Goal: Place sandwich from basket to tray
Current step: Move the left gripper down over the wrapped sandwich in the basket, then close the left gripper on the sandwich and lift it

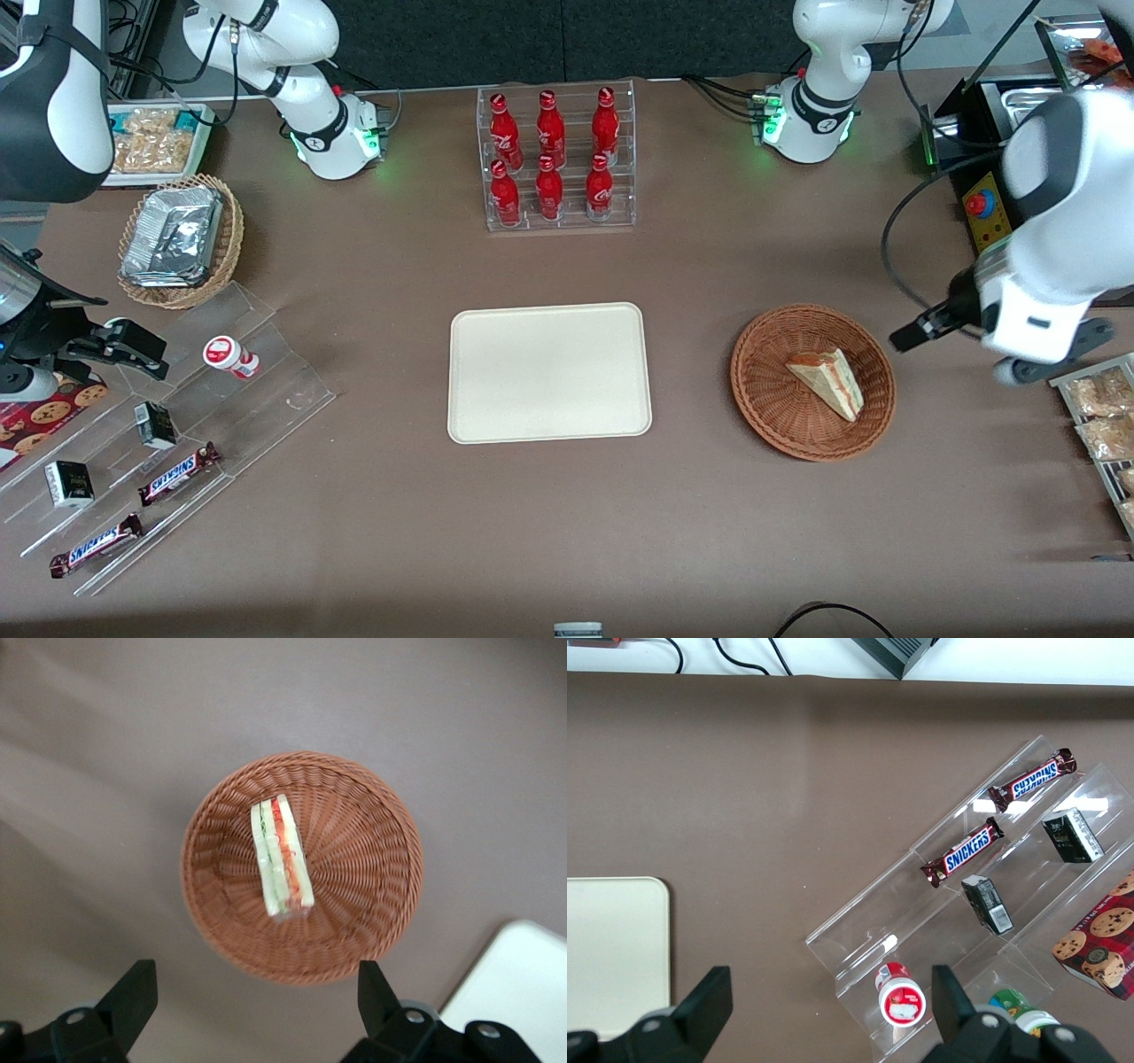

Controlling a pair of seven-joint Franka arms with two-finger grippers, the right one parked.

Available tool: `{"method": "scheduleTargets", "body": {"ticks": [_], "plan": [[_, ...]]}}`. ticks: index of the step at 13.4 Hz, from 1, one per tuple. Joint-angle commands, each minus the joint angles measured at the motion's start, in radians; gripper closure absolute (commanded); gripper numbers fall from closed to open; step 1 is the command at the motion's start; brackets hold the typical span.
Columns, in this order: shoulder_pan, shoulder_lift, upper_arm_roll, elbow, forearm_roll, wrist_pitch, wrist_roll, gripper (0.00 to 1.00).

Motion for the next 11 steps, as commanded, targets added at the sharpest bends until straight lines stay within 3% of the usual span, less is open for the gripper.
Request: {"method": "scheduleTargets", "body": {"ticks": [1,7,11], "plan": [[0.0,-0.014,-0.008,-0.158,-0.001,0.162,-0.171,0.0],[-0.002,0.106,-0.008,-0.328,0.001,0.46,-0.246,0.0],[-0.002,0.217,-0.007,-0.335,0.007,0.572,-0.274,0.0]]}}
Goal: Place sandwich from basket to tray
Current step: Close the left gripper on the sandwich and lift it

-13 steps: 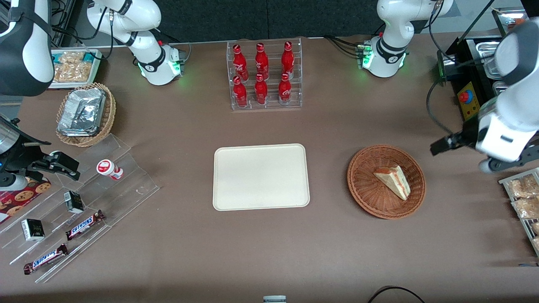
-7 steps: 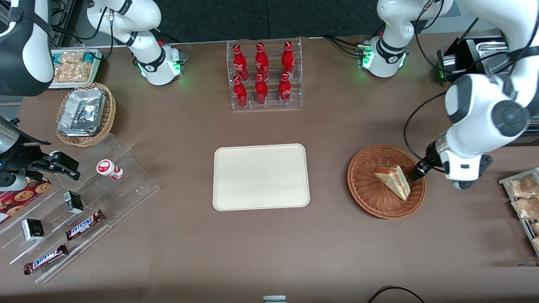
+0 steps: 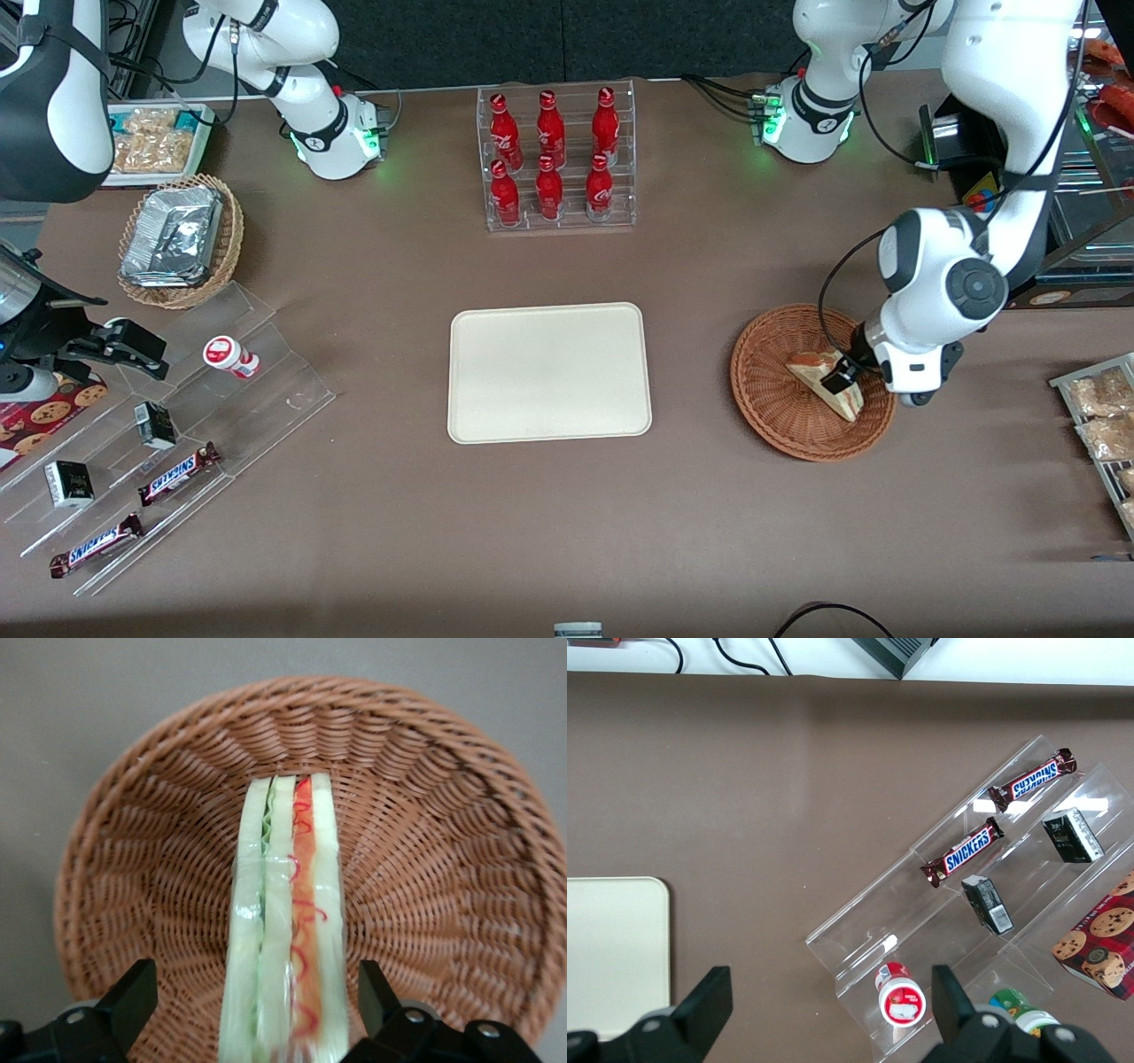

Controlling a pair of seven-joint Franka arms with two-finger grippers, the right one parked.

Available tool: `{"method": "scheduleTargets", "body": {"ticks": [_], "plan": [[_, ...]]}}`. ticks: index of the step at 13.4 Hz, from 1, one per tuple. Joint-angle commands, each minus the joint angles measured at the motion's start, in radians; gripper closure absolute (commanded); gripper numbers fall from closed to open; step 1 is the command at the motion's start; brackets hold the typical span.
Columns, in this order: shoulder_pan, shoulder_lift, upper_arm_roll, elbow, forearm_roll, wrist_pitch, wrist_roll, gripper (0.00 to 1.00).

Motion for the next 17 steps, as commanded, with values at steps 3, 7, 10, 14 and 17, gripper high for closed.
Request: {"method": "scheduleTargets", "body": {"ticks": [3,7,10,14,17], "plan": [[0.0,0.084,0.0,-0.003,0.017,0.09,-0.03,0.41],[0.0,0.055,-0.003,0.023,0.025,0.073,-0.022,0.88],[-0.041,0.006,-0.053,0.153,0.024,-0.086,-0.025,0.88],[-0.245,0.062,-0.072,0.519,0.027,-0.373,-0.065,0.84],[-0.402,0.182,-0.07,0.721,0.045,-0.427,-0.062,0.82]]}}
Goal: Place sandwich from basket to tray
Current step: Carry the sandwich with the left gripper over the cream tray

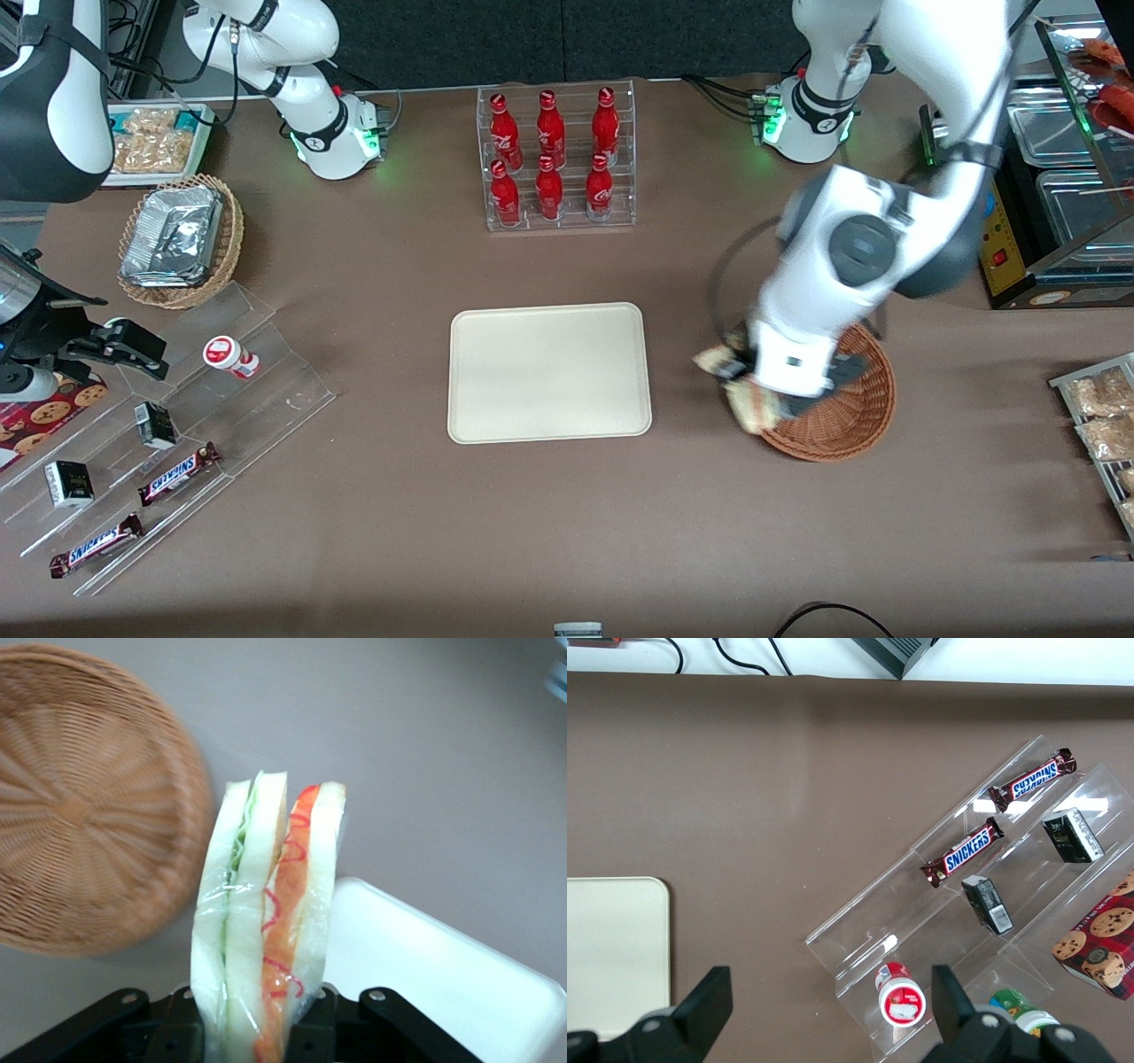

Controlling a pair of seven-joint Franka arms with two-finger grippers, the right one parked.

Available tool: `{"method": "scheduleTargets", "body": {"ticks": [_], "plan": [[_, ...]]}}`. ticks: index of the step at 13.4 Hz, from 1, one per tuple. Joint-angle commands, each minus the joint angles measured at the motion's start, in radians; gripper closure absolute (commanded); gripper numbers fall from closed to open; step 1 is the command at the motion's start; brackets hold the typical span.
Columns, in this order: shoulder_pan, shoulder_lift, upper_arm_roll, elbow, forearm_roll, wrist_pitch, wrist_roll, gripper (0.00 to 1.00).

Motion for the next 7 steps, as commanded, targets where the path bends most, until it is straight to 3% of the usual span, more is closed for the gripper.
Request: {"method": "scheduleTargets", "body": {"ticks": [1,5,7], "plan": [[-0.133,0.177,0.01,0.21,0.027,-0.028,-0.003,0.82],[-0.264,0.422,0.01,0.444,0.025,0.01,0.116,0.79],[-0.314,0.485,0.014,0.457,0.028,0.094,0.127,0.79]]}}
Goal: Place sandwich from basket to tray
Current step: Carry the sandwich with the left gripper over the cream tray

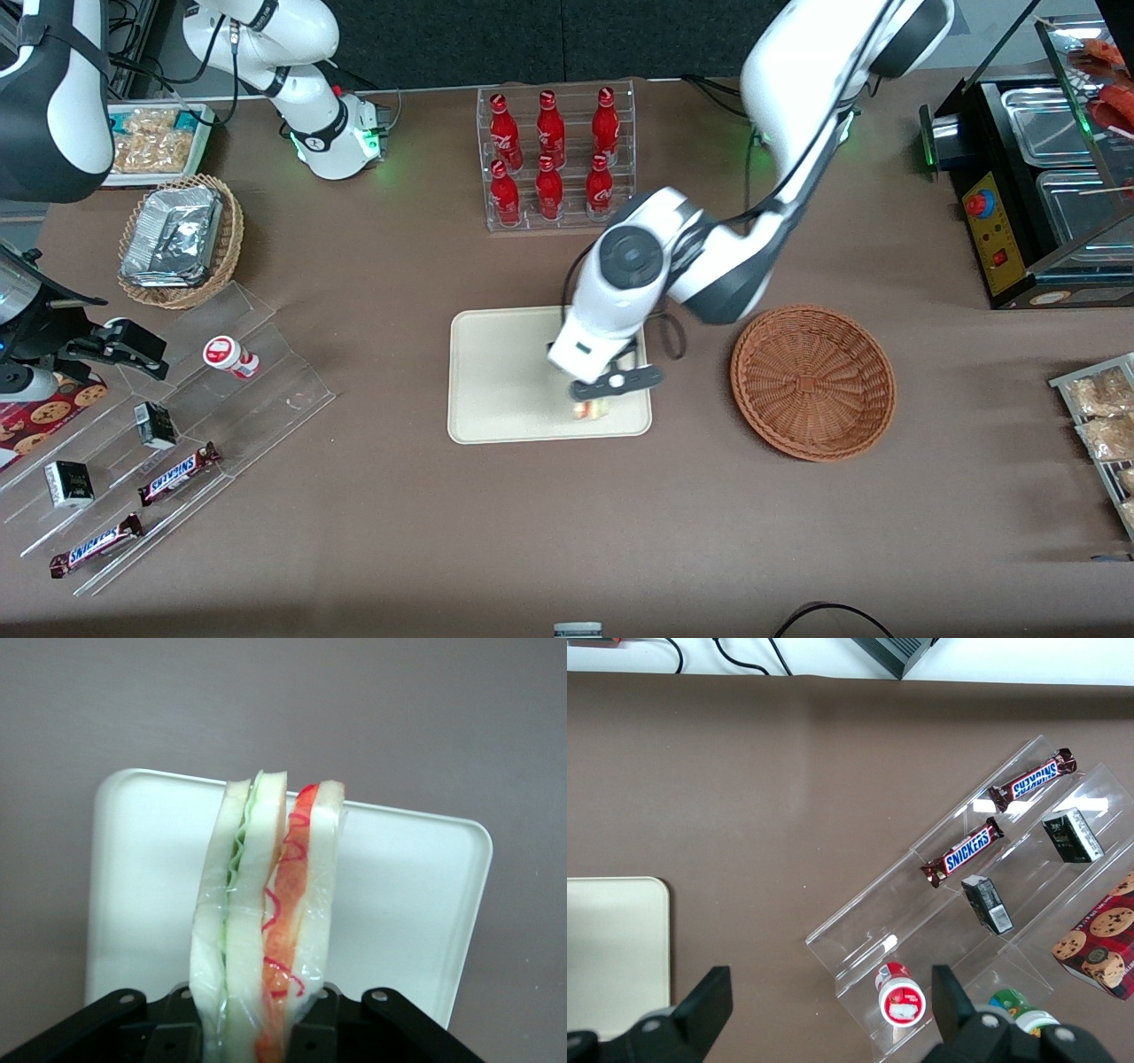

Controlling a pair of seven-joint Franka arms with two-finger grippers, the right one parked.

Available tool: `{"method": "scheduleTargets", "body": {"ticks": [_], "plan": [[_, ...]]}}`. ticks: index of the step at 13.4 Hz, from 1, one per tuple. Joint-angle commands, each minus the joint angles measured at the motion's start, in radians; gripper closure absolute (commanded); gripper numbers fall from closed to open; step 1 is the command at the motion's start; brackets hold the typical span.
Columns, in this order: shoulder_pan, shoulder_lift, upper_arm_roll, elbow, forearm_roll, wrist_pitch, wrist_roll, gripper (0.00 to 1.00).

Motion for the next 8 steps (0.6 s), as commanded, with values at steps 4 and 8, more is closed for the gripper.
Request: {"method": "scheduleTargets", "body": {"ticks": [4,8], "plan": [[-0.081,0.2,0.015,0.103,0.035,0.134,0.027,0.79],[-0.1,0.246,0.02,0.102,0.072,0.151,0.014,0.54]]}}
